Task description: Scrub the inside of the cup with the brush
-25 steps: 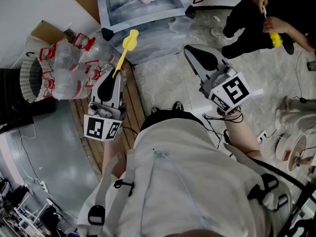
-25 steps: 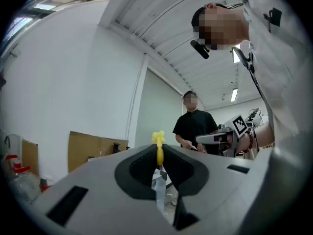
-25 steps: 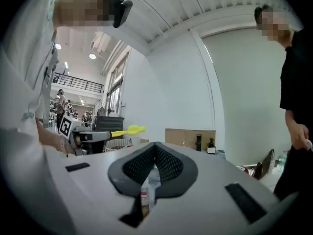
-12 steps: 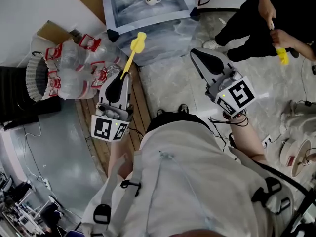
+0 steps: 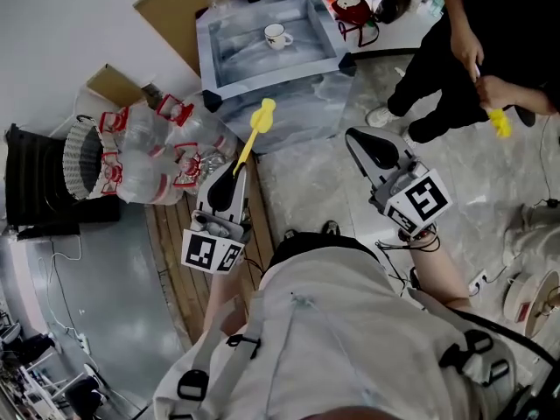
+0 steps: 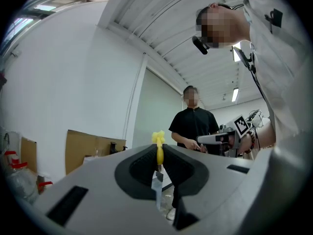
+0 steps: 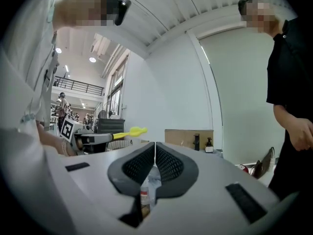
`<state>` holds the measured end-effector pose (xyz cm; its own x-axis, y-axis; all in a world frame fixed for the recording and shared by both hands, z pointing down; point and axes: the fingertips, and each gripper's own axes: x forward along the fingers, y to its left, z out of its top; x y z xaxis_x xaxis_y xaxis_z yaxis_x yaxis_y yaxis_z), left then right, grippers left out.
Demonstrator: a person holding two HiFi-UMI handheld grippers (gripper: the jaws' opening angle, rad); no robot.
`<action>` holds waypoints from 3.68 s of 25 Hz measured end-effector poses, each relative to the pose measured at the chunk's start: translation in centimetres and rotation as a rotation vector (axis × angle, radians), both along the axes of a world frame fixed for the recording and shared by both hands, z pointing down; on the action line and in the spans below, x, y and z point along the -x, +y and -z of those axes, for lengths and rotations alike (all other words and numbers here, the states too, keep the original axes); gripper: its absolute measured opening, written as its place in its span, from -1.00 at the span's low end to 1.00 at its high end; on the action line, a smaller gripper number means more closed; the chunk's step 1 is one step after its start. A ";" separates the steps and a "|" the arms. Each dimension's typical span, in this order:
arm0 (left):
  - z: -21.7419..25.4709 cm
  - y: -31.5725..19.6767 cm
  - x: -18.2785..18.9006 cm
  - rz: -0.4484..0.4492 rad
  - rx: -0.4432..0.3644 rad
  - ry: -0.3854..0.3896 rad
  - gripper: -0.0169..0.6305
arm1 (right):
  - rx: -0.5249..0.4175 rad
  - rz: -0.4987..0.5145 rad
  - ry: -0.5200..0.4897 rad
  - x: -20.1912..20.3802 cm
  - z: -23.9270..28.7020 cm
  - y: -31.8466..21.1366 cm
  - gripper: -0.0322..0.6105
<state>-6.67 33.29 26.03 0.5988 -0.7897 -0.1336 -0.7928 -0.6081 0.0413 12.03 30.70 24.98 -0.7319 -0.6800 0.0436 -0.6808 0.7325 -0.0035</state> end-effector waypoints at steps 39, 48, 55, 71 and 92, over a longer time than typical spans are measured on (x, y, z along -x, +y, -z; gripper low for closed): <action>0.0 -13.5 3.1 -0.029 0.000 0.004 -0.82 | 0.043 -0.024 -0.008 2.8 -0.8 -12.7 -0.56; -0.3 -19.1 7.3 -0.067 0.009 0.013 -0.82 | 0.062 -0.056 0.020 7.1 -0.9 -18.1 -0.31; -1.6 -21.6 8.8 -0.102 0.042 0.011 -0.82 | 0.091 -0.106 0.019 7.8 -1.6 -20.1 -0.24; -1.6 -26.7 8.5 -0.043 0.056 -0.013 -0.82 | 0.173 -0.081 0.003 6.8 -4.1 -27.3 -0.04; -6.2 -39.2 3.7 0.083 0.148 -0.152 -0.82 | 0.330 0.076 0.211 2.4 -13.1 -42.9 -0.01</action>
<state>-10.41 -5.96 32.26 0.5352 -0.8415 0.0740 -0.8438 -0.5366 0.0013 9.63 -12.19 38.10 -0.7311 -0.5487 0.4055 -0.6358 0.7635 -0.1132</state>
